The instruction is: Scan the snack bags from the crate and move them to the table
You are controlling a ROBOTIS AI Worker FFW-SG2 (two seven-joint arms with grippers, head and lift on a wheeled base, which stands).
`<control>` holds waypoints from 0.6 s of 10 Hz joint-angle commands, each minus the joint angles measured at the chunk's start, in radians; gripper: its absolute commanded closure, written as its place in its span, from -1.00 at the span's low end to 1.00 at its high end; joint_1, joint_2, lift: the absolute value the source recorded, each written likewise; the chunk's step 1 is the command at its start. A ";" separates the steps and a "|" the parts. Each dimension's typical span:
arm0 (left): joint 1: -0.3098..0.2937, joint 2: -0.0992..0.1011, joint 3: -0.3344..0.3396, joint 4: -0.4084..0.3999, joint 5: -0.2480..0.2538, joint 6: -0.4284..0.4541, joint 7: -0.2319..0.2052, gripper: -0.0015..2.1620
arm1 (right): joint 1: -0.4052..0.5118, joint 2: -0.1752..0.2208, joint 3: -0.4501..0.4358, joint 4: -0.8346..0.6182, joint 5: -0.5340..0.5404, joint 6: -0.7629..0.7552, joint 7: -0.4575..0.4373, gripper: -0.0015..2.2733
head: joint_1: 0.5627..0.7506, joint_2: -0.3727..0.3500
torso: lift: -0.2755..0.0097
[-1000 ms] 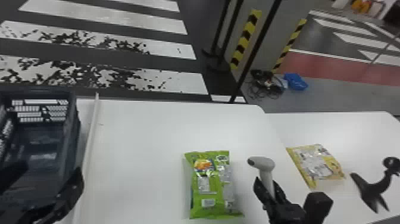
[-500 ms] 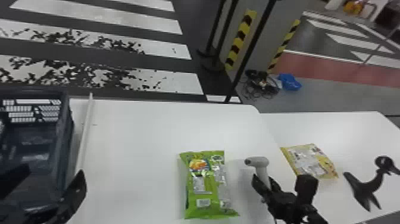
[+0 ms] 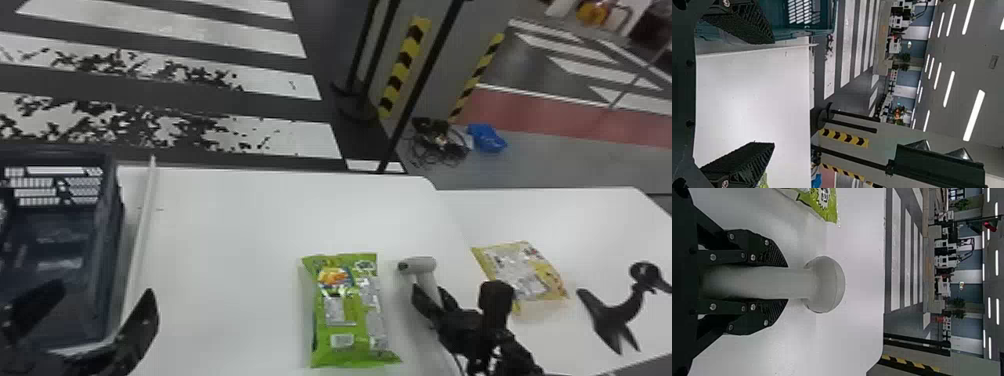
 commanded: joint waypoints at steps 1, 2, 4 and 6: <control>-0.013 -0.003 -0.015 0.015 -0.015 -0.002 0.006 -0.94 | 0.008 -0.001 0.002 0.002 -0.004 -0.021 0.001 0.51 | 0.41 -0.94 | 0.27; -0.018 -0.003 -0.018 0.022 -0.015 -0.002 0.006 -0.94 | 0.018 -0.003 0.000 -0.004 -0.005 -0.030 0.001 -0.23 | 0.41 -0.94 | 0.27; -0.030 -0.003 -0.020 0.031 -0.014 -0.002 0.006 -0.94 | 0.041 -0.001 -0.001 -0.030 -0.005 -0.036 -0.003 -0.99 | 0.41 -0.94 | 0.27; -0.041 -0.001 -0.020 0.042 -0.011 -0.002 0.000 -0.94 | 0.094 0.007 -0.010 -0.104 -0.005 -0.039 -0.006 -0.98 | 0.41 -0.94 | 0.27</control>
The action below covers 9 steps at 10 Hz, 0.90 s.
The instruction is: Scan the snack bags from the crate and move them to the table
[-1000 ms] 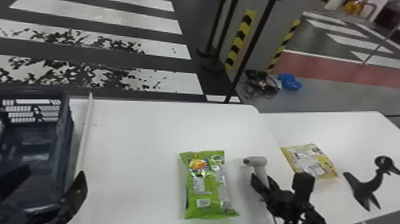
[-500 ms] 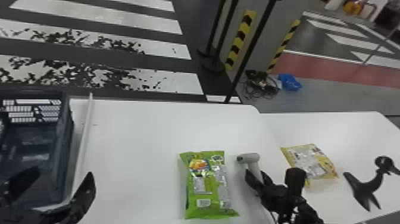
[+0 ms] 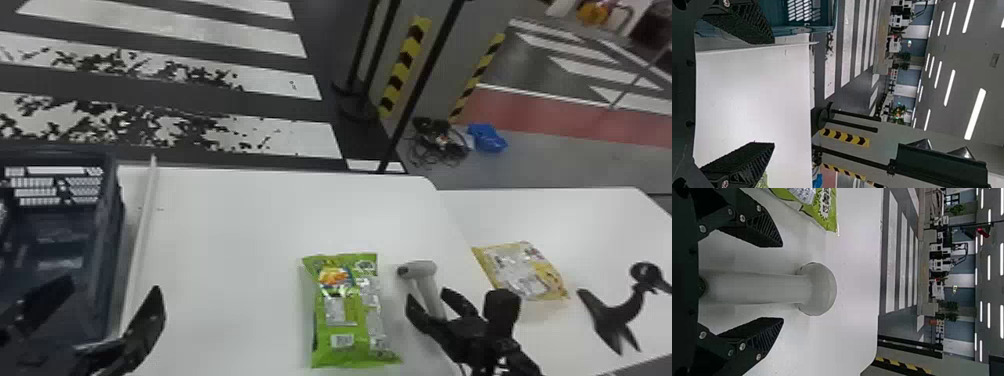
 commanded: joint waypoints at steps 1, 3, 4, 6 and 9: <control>-0.011 0.005 0.001 0.012 0.004 0.003 -0.004 -0.94 | 0.079 0.009 -0.010 -0.117 0.011 -0.018 -0.003 -0.98 | 0.41 -0.94 | 0.27; -0.018 0.016 0.001 0.013 0.010 0.006 -0.007 -0.94 | 0.197 0.045 -0.027 -0.273 0.025 -0.083 -0.003 -0.98 | 0.41 -0.94 | 0.27; -0.023 0.023 0.001 0.010 0.013 0.006 -0.007 -0.94 | 0.242 0.071 -0.021 -0.327 0.058 -0.120 -0.003 -0.98 | 0.41 -0.94 | 0.27; -0.035 0.043 0.004 0.013 0.035 0.009 -0.007 -0.94 | 0.328 0.102 0.013 -0.399 0.112 -0.202 -0.018 -0.97 | 0.41 -0.94 | 0.27; -0.035 0.056 0.024 0.023 0.062 0.006 -0.011 -0.94 | 0.409 0.106 0.128 -0.473 0.282 -0.224 -0.138 -0.97 | 0.41 -0.82 | 0.27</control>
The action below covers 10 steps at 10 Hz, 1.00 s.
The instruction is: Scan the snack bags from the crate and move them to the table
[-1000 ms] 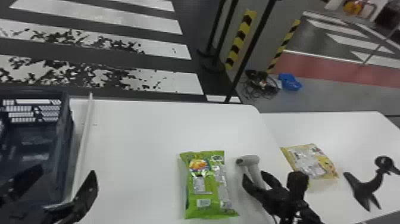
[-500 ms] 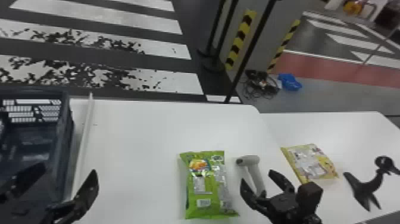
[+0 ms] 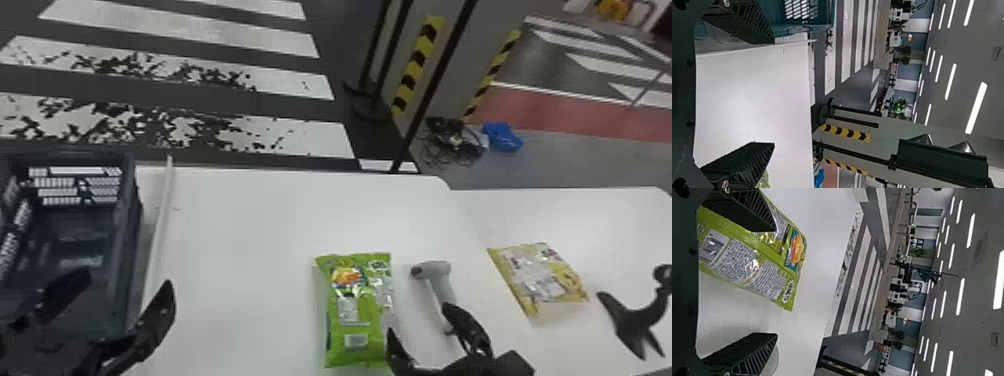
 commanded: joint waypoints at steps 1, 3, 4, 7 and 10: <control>0.000 0.008 0.012 0.005 0.011 -0.001 -0.002 -0.94 | 0.036 -0.002 0.084 -0.021 0.146 -0.036 -0.072 -0.97 | 0.41 -0.75 | 0.27; 0.002 0.019 0.029 0.006 0.034 -0.001 -0.007 -0.94 | 0.058 -0.014 0.168 -0.016 0.310 -0.049 -0.184 -0.93 | 0.41 -0.60 | 0.27; 0.008 0.019 0.040 0.005 0.039 -0.001 -0.015 -0.94 | 0.062 -0.025 0.197 -0.012 0.366 -0.049 -0.227 -0.92 | 0.41 -0.50 | 0.27; 0.020 0.020 0.058 0.012 0.050 -0.007 -0.027 -0.94 | 0.067 -0.046 0.262 0.000 0.436 -0.033 -0.277 -0.90 | 0.41 -0.33 | 0.27; 0.020 0.017 0.058 0.014 0.048 -0.007 -0.025 -0.94 | 0.046 -0.045 0.288 0.010 0.407 -0.027 -0.277 -0.90 | 0.41 -0.18 | 0.27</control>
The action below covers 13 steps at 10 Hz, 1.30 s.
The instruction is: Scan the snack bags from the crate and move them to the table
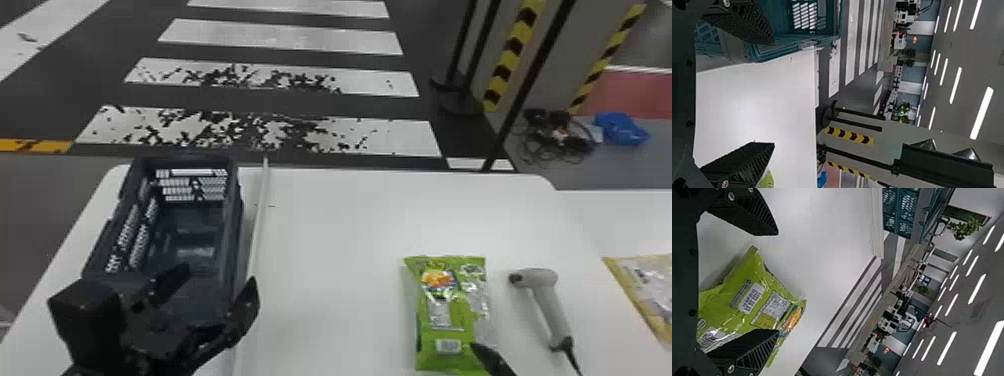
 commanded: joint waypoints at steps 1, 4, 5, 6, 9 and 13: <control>0.000 -0.004 0.000 0.000 -0.003 0.003 0.000 -0.94 | -0.016 0.002 0.005 0.000 -0.033 0.002 0.000 -0.90 | 0.41 -0.17 | 0.27; 0.006 -0.006 -0.002 -0.006 -0.006 0.006 0.003 -0.94 | -0.088 0.002 -0.053 0.030 -0.220 0.033 0.101 -0.90 | 0.41 -0.17 | 0.27; 0.009 -0.006 -0.003 -0.006 -0.012 0.006 0.005 -0.94 | -0.114 0.003 -0.113 0.030 -0.338 0.079 0.176 -0.89 | 0.41 -0.20 | 0.27; 0.011 -0.007 -0.008 -0.008 -0.020 0.009 0.009 -0.94 | -0.129 0.006 -0.166 0.017 -0.403 0.116 0.218 -0.89 | 0.41 -0.27 | 0.27; 0.006 -0.015 -0.025 -0.008 -0.035 0.012 0.015 -0.94 | -0.183 0.008 -0.306 -0.029 -0.592 0.389 0.385 -0.89 | 0.41 -0.52 | 0.27; -0.003 -0.023 -0.037 0.003 -0.050 0.009 0.021 -0.94 | -0.235 0.011 -0.341 -0.052 -0.665 0.665 0.488 -0.88 | 0.41 -0.67 | 0.27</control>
